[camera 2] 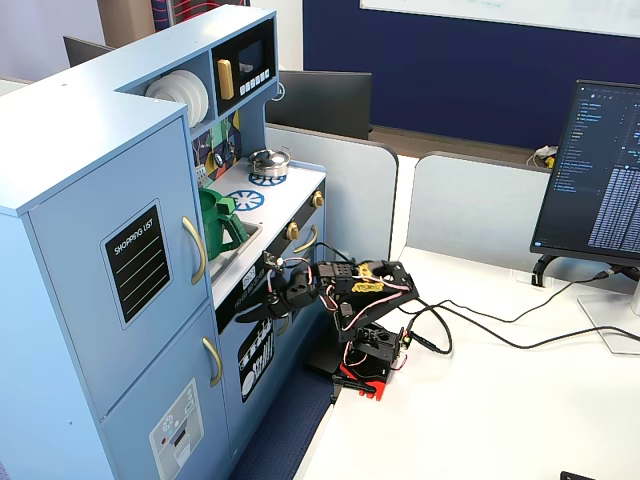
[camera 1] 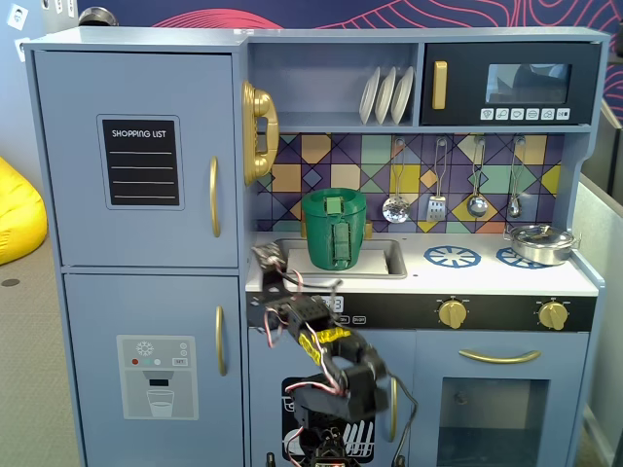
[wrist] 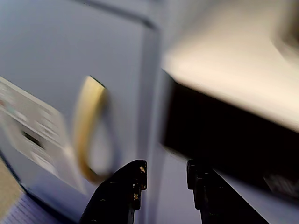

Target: Close the left cabinet door

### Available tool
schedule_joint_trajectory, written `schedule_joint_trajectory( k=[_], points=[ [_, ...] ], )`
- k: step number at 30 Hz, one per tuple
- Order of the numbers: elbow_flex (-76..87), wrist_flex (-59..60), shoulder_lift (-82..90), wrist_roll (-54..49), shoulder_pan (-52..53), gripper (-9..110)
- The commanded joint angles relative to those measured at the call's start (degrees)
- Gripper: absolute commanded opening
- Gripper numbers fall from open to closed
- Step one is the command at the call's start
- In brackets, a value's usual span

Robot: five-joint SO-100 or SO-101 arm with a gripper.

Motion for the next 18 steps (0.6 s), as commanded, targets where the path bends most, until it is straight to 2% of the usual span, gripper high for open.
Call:
schedule_joint_trajectory(
  k=[1, 9, 18],
  points=[
    [5.62, 5.36, 8.09, 3.08, 9.93, 0],
    [14.94, 19.95, 14.59, 8.35, 24.17, 0],
    [20.04, 34.72, 21.27, 15.29, 24.17, 0]
  ],
)
